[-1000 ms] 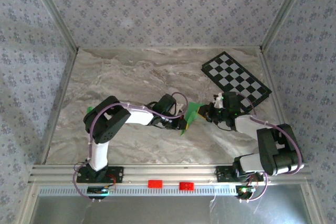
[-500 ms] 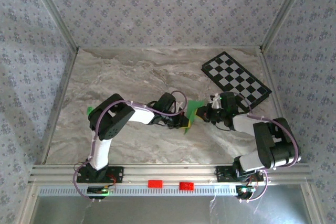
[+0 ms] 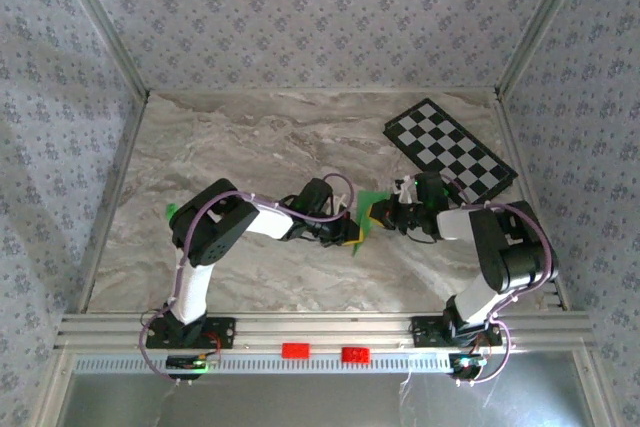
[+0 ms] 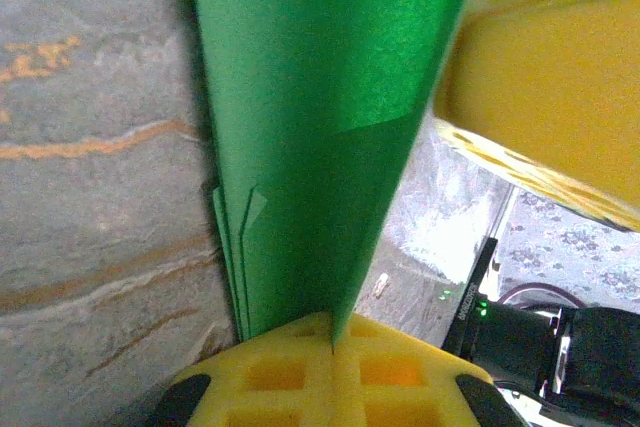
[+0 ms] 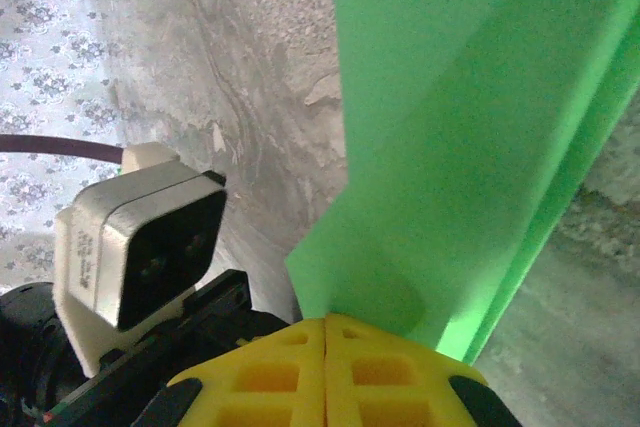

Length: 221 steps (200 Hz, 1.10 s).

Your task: Fold a paper plane with a square sheet of paper (pick it up from the middle)

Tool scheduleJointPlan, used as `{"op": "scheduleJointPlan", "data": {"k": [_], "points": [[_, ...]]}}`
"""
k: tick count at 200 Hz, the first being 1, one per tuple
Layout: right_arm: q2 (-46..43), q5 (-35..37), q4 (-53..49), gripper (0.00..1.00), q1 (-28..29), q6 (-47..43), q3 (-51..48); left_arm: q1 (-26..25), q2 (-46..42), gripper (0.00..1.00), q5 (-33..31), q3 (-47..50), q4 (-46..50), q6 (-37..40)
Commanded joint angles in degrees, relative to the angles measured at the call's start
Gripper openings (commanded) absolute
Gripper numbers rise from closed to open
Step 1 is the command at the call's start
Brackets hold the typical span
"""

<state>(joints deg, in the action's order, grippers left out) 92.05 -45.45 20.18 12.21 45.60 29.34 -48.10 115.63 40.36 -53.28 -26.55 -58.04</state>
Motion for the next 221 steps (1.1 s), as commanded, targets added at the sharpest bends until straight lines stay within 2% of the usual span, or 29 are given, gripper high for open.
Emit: {"op": "scheduleJointPlan", "data": {"k": [1,127,221], "points": [[2.25,-1.94,4.18,0.06,-1.00,1.19,0.89,0.27,0.53,0.00,-0.98,1.31,-1.41,-1.31],[6.10,-3.06,4.29,0.09,-1.48,0.32,2.96,1.04,0.79,0.00,-2.83,5.43,-7.44,-6.04],[8.11,-2.80,2.64,0.10,-0.88,-0.95,4.40,1.27,1.52,0.00,-3.62,6.17,-7.65,-7.24]]}}
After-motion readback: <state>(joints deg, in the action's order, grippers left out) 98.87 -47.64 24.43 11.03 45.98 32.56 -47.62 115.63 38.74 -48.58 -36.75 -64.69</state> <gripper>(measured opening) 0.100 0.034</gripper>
